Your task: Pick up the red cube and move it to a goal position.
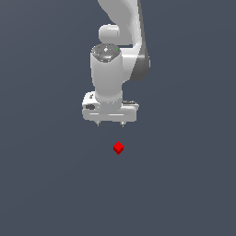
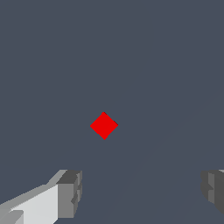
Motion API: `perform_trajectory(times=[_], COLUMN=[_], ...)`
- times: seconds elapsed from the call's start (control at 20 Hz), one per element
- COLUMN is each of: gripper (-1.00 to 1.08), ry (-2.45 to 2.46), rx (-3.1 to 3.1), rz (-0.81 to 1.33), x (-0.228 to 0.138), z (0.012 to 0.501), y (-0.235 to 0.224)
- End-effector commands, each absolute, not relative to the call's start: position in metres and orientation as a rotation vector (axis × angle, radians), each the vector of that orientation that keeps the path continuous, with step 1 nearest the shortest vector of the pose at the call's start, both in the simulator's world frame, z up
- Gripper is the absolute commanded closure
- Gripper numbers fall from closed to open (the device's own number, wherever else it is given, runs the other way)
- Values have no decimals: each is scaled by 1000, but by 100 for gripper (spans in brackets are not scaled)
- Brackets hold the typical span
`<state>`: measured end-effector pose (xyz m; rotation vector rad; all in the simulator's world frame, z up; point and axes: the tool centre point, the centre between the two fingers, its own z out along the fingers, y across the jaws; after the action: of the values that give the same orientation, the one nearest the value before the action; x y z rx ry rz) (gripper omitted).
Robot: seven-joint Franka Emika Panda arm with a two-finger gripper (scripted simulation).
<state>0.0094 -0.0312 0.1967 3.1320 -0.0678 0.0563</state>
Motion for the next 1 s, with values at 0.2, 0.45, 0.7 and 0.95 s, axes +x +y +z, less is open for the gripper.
perform_trajectory(times=[0.2,0.45,0.7,0.95], gripper=[-92,-92,-92,-92], ry=[-83,-145,-255,-417], rx=[3132,3130,3123,3106], rz=[56,53,48,40], x=[10,10,11,14], z=[194,185,168,144], y=[-31,-29,-25,-19])
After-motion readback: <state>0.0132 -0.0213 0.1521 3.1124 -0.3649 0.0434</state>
